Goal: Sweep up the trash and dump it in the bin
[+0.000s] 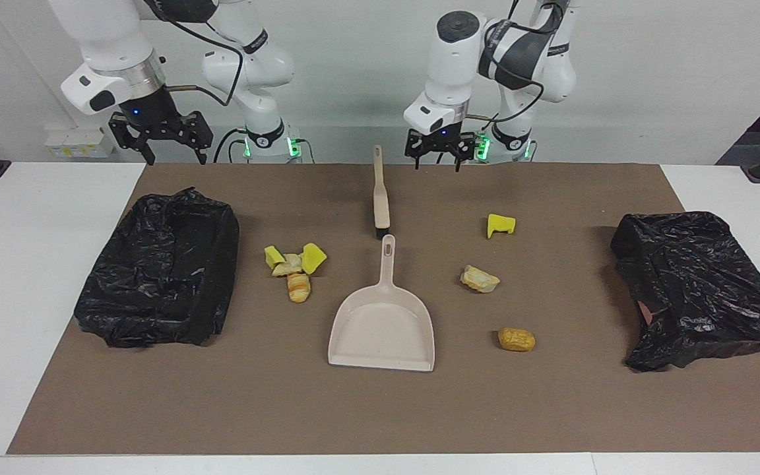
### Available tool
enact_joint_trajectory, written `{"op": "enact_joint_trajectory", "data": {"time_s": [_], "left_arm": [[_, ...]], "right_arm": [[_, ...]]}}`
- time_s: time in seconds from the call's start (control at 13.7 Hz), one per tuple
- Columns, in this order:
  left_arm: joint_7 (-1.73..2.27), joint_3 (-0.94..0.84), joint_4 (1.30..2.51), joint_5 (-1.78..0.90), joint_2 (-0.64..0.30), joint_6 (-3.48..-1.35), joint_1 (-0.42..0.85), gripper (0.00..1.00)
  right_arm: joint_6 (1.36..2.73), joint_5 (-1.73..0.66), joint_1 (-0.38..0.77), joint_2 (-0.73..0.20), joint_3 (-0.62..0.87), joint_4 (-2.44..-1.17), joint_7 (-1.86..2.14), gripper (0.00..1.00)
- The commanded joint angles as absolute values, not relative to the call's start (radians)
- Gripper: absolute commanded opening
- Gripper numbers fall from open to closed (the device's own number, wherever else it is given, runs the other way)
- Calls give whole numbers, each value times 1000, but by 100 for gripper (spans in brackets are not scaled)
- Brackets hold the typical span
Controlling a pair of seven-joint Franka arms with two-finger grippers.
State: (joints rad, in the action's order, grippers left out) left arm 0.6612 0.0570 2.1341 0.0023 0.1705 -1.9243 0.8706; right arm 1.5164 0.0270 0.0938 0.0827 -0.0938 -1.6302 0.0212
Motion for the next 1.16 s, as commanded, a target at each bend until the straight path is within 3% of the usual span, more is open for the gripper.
{"op": "enact_joint_trajectory", "data": {"time_s": [0.0,0.66,0.95,1.09], "left_arm": [[773,78,2219,3,131,-2041,986,100],[975,75,2325,2,43,-2238,1238,100],[1026,77,2321,2,-18,-2295,1249,100],[1043,78,2316,2,-18,-2281,1240,93]], "right_arm": [[1535,17,91,107,-95,-1663,12,100],[1536,17,107,110,-107,-1666,11,100],[1536,17,117,109,-110,-1666,9,100],[1536,17,143,109,-143,-1666,8,100]]}}
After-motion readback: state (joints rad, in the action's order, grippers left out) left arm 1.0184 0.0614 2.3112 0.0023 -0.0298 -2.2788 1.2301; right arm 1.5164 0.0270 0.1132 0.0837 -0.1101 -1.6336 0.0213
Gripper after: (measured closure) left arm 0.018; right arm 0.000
